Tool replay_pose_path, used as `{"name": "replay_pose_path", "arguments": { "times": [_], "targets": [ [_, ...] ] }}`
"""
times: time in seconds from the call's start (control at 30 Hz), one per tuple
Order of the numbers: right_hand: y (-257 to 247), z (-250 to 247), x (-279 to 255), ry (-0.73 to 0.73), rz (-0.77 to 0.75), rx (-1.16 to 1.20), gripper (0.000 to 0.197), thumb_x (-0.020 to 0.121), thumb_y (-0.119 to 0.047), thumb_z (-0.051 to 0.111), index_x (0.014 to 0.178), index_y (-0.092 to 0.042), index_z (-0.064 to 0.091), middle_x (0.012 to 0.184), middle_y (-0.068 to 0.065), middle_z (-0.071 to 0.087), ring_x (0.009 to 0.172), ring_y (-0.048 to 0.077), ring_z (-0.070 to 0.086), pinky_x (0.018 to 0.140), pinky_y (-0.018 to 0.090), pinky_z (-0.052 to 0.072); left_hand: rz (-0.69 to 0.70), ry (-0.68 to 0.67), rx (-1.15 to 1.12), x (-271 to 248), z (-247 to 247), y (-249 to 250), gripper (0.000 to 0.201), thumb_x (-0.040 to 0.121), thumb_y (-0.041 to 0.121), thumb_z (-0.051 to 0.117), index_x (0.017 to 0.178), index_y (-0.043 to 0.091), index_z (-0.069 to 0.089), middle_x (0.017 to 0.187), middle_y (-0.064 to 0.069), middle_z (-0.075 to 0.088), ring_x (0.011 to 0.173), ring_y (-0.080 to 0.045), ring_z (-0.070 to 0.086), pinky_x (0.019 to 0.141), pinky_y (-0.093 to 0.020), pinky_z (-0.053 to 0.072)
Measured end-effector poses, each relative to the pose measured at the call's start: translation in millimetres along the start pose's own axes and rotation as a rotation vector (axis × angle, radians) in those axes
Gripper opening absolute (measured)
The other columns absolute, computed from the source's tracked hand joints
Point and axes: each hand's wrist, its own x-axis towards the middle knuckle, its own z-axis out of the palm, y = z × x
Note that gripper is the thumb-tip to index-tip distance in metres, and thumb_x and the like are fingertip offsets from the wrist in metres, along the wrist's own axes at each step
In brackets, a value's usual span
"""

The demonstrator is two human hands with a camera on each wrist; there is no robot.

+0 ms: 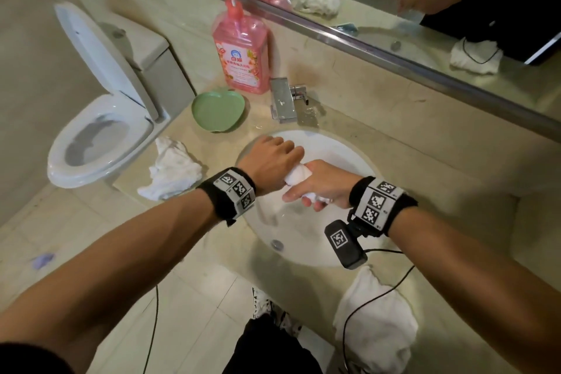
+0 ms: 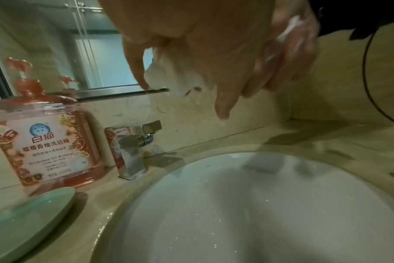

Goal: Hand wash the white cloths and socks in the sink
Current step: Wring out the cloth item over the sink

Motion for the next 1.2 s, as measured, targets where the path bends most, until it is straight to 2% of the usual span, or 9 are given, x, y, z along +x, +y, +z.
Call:
{"name": "replay_pose_path", "arguments": {
  "times": [0.13,0.37,0.43,0.5,0.57,0.67,0.77,0.97,1.2],
  "targets": [
    [-0.5,2.2,-11.2,-0.001,0.001,-0.119,0.032,0.070,-0.015,0.088,0.091,-0.013,0.063,0.066,0.001,0.065,0.052,0.013,0.058,0.043,0.022,0.039,0.040,-0.134,-0.054,4.6,-10.5,0.6,0.026,0.079,0.014,0.059,0.104,0.015,0.053,0.083,-0.005,0.061,0.066,-0.032,0.060,0.052,-0.038,0.048],
    [-5.3,3.5,-3.0,0.210,-0.047,-0.424,0.028,0.065,-0.027,0.085,0.078,-0.013,0.063,0.052,-0.001,0.058,0.042,0.015,0.049,0.040,0.021,0.034,-0.162,-0.250,-0.146,13.1,-6.1,1.2,0.039,0.077,0.022,0.061,0.116,0.021,0.055,0.090,-0.008,0.066,0.077,-0.031,0.062,0.061,-0.035,0.049],
    [-2.1,3.9,-0.3,0.270,-0.080,-0.637,0.026,0.069,-0.034,0.081,0.077,-0.016,0.065,0.060,-0.002,0.062,0.049,0.014,0.057,0.044,0.021,0.040,-0.199,-0.320,-0.180,14.3,-1.8,7.7,0.035,0.076,0.023,0.060,0.111,0.021,0.059,0.085,-0.004,0.062,0.077,-0.029,0.061,0.062,-0.033,0.047],
    [3.8,6.0,4.4,0.291,-0.134,-0.921,0.024,0.078,-0.036,0.072,0.084,-0.013,0.067,0.080,0.004,0.068,0.072,0.024,0.063,0.059,0.029,0.048,-0.222,-0.396,-0.191,15.3,2.4,14.3,0.023,0.076,0.021,0.058,0.098,0.020,0.064,0.075,0.001,0.056,0.072,-0.026,0.060,0.059,-0.030,0.044],
    [10.0,8.0,9.8,0.302,-0.170,-1.097,0.023,0.082,-0.033,0.061,0.084,-0.011,0.066,0.088,0.010,0.068,0.078,0.032,0.060,0.066,0.034,0.047,-0.269,-0.456,-0.244,15.4,8.1,17.9,0.015,0.078,0.019,0.057,0.090,0.018,0.065,0.074,0.002,0.057,0.067,-0.020,0.059,0.055,-0.026,0.042],
    [18.1,10.6,13.0,0.314,-0.179,-1.154,0.012,0.077,-0.029,0.050,0.072,-0.019,0.054,0.080,0.009,0.063,0.075,0.033,0.054,0.064,0.034,0.041,-0.307,-0.500,-0.345,12.6,20.1,21.0,0.009,0.080,0.020,0.060,0.087,0.018,0.065,0.076,0.003,0.060,0.064,-0.016,0.057,0.053,-0.025,0.041],
    [24.6,13.0,12.5,0.325,-0.233,-1.197,0.015,0.079,-0.027,0.053,0.066,-0.021,0.047,0.078,0.008,0.064,0.070,0.032,0.052,0.059,0.032,0.038,-0.314,-0.525,-0.422,8.5,29.9,24.3,0.005,0.080,0.022,0.063,0.085,0.020,0.062,0.076,0.004,0.059,0.067,-0.018,0.057,0.061,-0.028,0.044],
    [23.4,11.9,7.0,0.363,-0.301,-1.313,0.012,0.083,-0.025,0.057,0.084,-0.014,0.062,0.076,0.011,0.061,0.061,0.029,0.044,0.053,0.031,0.031,-0.272,-0.525,-0.460,7.1,35.4,25.8,0.010,0.080,0.022,0.065,0.078,0.020,0.056,0.071,0.006,0.054,0.071,-0.021,0.055,0.065,-0.028,0.041],
    [17.5,8.7,4.7,0.376,-0.331,-1.368,0.015,0.085,-0.026,0.056,0.091,-0.012,0.056,0.081,0.013,0.061,0.061,0.028,0.040,0.057,0.033,0.029,-0.298,-0.502,-0.517,6.0,25.8,25.8,0.008,0.080,0.020,0.067,0.078,0.018,0.059,0.074,0.003,0.058,0.071,-0.021,0.056,0.058,-0.025,0.039]
  ]
}}
